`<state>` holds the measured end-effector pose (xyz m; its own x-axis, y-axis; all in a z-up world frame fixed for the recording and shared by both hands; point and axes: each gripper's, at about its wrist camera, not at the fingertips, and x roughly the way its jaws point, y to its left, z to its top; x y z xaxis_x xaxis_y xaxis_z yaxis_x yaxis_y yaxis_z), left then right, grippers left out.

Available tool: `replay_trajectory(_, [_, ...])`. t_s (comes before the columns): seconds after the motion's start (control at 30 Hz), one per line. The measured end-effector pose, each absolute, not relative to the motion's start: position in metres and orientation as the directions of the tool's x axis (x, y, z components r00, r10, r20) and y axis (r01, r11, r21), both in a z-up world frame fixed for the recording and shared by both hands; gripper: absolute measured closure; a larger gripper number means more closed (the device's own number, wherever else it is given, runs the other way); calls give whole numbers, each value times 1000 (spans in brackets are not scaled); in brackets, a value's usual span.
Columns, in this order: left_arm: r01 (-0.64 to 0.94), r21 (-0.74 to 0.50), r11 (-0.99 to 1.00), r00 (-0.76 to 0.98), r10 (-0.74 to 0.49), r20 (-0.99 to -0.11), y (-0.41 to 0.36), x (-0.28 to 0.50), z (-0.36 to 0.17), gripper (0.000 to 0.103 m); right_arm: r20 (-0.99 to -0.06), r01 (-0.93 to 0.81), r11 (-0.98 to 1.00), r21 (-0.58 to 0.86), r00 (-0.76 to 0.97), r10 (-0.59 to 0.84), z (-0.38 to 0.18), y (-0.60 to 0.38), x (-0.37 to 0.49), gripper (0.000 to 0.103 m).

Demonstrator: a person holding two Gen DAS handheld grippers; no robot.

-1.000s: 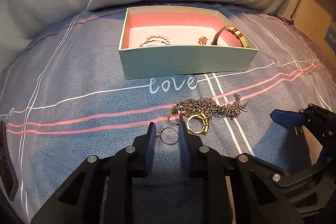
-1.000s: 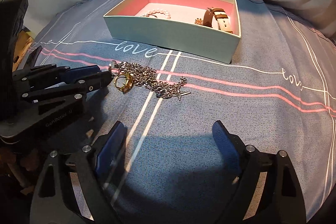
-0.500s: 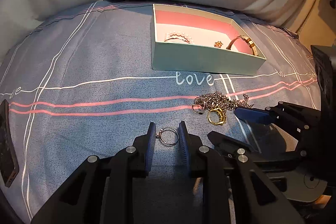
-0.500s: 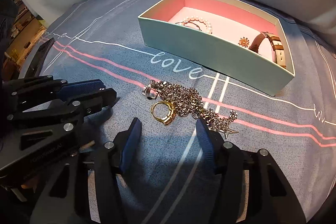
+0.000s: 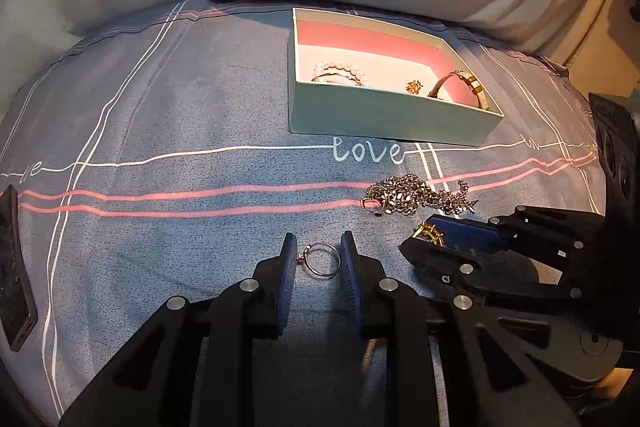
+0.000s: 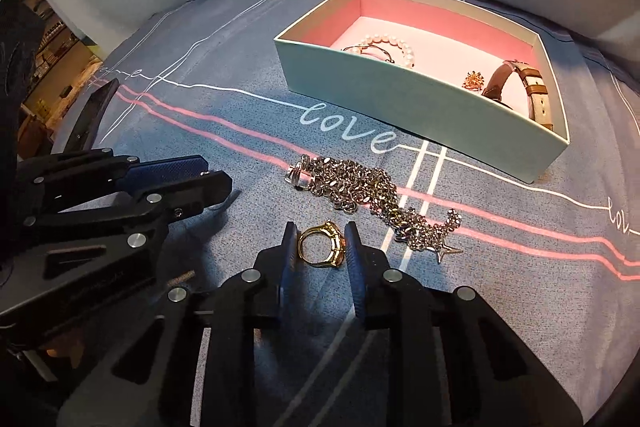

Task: Organize jewelry
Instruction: 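Grasp the gold square-stone ring with the right tool while the left tool holds the silver ring, then carry both rings into the pink box and open both tools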

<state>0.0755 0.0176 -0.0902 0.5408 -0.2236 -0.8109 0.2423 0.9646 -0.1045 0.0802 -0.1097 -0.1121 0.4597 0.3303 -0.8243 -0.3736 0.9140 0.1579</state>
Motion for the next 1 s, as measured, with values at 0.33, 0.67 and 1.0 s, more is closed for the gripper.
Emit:
replay_trajectory(0.33, [307, -105, 946, 519, -258, -815, -13, 78, -85, 81, -832, -331, 931, 153, 466, 302, -110, -128, 77, 78])
replay_trajectory(0.67, [285, -113, 952, 565, -262, -782, -23, 112, -53, 80, -797, -302, 946, 117, 540, 270, -77, -147, 99, 78])
replay_trajectory(1.0, [277, -118, 954, 630, -273, -727, -39, 164, 0, 80, -730, -266, 962, 54, 647, 220, -17, -157, 157, 78])
